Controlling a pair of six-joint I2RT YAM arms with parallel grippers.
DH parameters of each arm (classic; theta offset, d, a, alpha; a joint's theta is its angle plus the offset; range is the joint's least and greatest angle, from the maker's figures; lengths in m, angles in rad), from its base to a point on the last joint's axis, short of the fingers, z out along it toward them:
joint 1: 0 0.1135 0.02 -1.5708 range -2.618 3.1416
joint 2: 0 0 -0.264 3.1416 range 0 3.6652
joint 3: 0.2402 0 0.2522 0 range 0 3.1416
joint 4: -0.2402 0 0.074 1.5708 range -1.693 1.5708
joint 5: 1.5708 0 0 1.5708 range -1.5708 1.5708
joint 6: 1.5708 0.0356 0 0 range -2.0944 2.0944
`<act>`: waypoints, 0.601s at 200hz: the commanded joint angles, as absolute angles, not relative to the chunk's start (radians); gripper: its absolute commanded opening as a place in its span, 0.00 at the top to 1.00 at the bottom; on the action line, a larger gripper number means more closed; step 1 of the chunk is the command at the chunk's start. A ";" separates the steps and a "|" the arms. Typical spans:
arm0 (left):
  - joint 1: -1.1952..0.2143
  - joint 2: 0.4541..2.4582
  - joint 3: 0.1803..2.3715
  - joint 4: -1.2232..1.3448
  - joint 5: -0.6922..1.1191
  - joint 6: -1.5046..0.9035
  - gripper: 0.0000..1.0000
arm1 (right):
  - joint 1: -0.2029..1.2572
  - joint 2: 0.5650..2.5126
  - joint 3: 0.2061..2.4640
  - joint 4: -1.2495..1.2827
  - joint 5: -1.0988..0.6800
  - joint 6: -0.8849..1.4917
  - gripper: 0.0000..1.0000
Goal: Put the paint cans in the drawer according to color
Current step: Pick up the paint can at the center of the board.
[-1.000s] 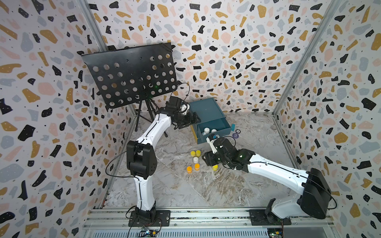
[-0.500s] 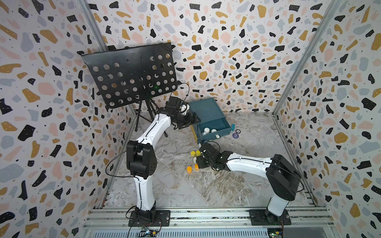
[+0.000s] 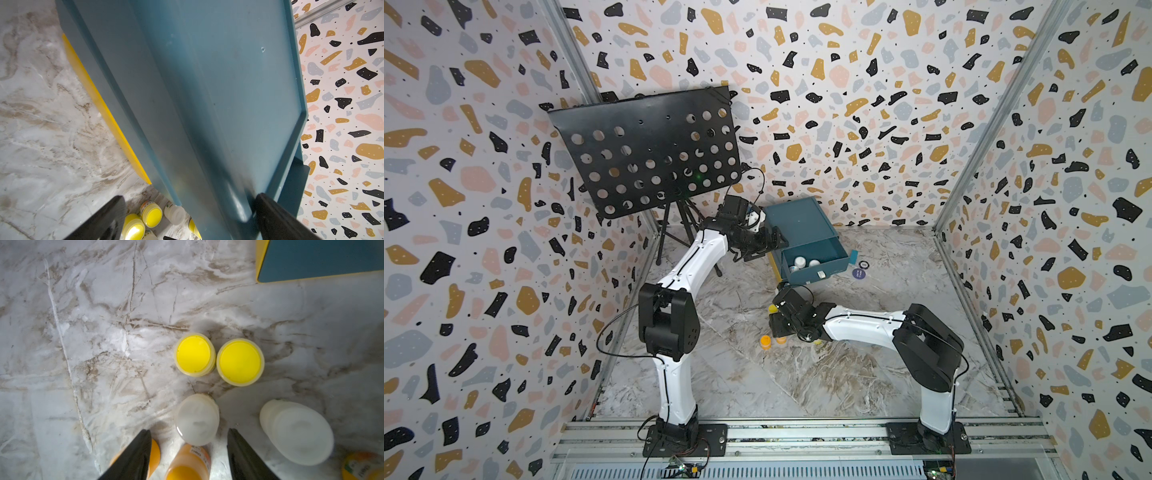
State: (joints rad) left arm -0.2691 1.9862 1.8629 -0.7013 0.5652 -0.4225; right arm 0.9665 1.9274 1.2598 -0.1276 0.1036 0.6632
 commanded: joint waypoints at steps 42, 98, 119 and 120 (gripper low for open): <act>-0.264 1.994 1.838 -0.724 0.554 -0.417 0.00 | 0.970 1.966 1.313 -0.144 0.131 0.675 0.38; -0.263 1.991 1.833 -0.716 0.561 -0.427 0.00 | 0.971 1.992 1.326 -0.149 0.142 0.658 0.42; -0.263 1.993 1.832 -0.714 0.561 -0.426 0.00 | 0.969 1.992 1.327 -0.149 0.147 0.656 0.46; -0.263 1.993 1.832 -0.714 0.561 -0.426 0.00 | 0.969 1.992 1.328 -0.149 0.149 0.656 0.46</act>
